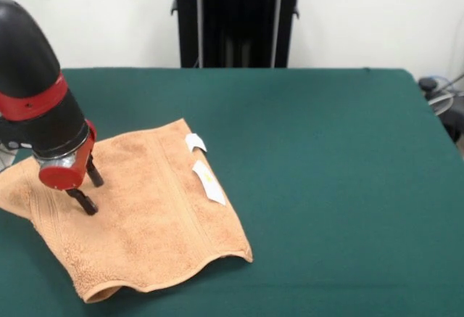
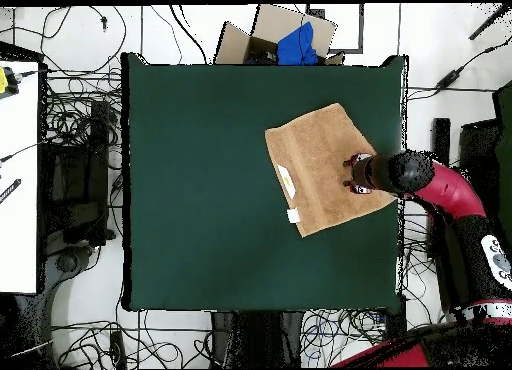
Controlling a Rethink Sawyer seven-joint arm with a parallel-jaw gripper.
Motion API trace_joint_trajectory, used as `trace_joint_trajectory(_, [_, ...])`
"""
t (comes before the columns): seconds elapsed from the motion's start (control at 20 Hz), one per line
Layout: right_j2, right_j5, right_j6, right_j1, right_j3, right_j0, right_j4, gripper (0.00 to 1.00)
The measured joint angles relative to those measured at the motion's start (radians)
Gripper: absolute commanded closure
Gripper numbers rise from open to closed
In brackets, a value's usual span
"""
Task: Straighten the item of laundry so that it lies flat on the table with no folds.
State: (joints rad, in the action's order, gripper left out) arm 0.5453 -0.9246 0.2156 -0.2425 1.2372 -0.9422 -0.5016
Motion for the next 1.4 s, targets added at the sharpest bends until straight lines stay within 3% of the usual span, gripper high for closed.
trace_joint_trajectory(0.55, [-0.021, -0.034, 0.000, 0.027, -0.029, -0.005, 0.097, 0.00])
trace_joint_trajectory(1.4, [-0.078, 0.085, 0.000, 0.012, 0.038, -0.006, 0.207, 0.00])
